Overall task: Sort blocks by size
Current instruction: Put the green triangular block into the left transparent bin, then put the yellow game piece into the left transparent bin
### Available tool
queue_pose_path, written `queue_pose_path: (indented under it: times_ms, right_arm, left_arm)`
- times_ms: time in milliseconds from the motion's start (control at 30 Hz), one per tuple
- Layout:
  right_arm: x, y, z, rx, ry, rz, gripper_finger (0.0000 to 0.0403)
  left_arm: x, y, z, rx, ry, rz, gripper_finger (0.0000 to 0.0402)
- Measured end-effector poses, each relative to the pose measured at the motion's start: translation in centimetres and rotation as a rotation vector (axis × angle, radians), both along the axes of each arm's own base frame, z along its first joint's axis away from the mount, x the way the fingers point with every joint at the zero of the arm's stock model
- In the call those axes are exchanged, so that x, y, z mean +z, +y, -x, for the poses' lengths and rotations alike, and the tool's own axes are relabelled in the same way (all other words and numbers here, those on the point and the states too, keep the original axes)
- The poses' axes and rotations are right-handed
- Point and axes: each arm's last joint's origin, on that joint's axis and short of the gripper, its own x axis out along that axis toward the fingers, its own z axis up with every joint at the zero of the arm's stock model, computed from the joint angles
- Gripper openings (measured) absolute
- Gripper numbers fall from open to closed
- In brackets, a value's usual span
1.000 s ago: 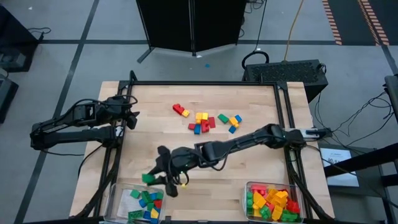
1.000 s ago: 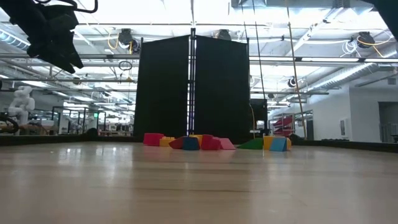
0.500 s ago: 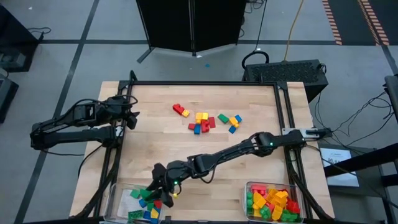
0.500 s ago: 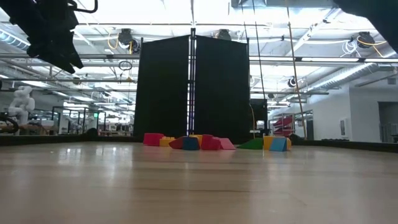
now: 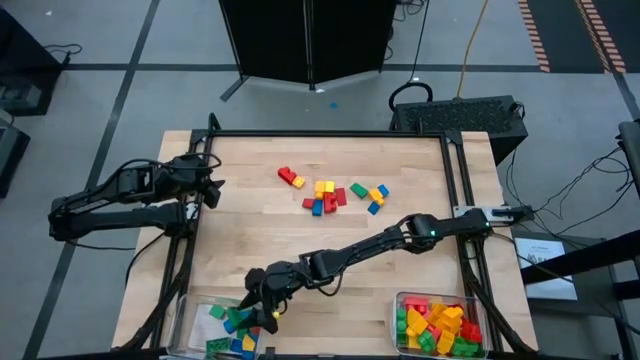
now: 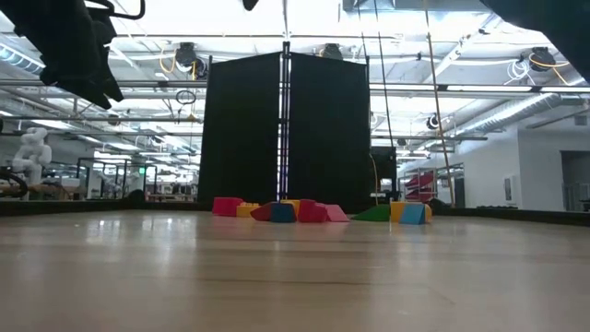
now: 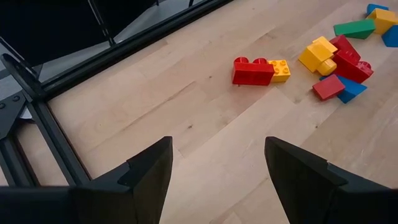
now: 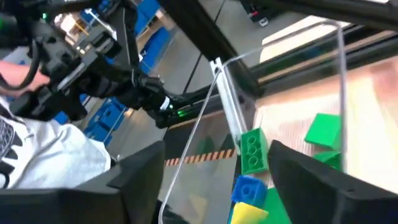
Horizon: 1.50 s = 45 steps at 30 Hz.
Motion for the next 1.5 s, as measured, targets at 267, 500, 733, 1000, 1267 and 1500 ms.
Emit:
queue_pose_path:
  times_ms: [267, 500, 733, 1000, 1267, 1500]
  right_arm:
    - [2.7, -3.0, -0.4, -0.023, 0.092, 0.049, 0.0281]
    - [10.3, -12.9, 3.7, -0.177, 0.297, 0.317, 0.0255]
    - [9.6, -20.2, 7.2, -0.299, 0.631, 0.632, 0.0253]
    - [4.7, -26.9, 5.8, -0.443, 0.764, 0.741, 0.0253]
    - [-0.3, -31.4, 4.8, -0.503, 0.839, 0.706, 0.0254]
    - [-2.9, -32.7, 4.4, -0.503, 0.863, 0.677, 0.0254]
  left_arm:
    - [0.0, 0.0, 0.0, 0.000, 0.000, 0.000, 0.0255]
    - [0.0, 0.0, 0.0, 0.000, 0.001, 0.000, 0.0255]
    - [0.0, 0.0, 0.0, 0.001, 0.002, -0.001, 0.0255]
    - [0.0, 0.0, 0.0, 0.003, 0.002, -0.004, 0.0255]
    - [0.0, 0.0, 0.0, 0.011, 0.001, -0.010, 0.0255]
    - [0.0, 0.1, 0.0, 0.013, 0.000, -0.013, 0.0255]
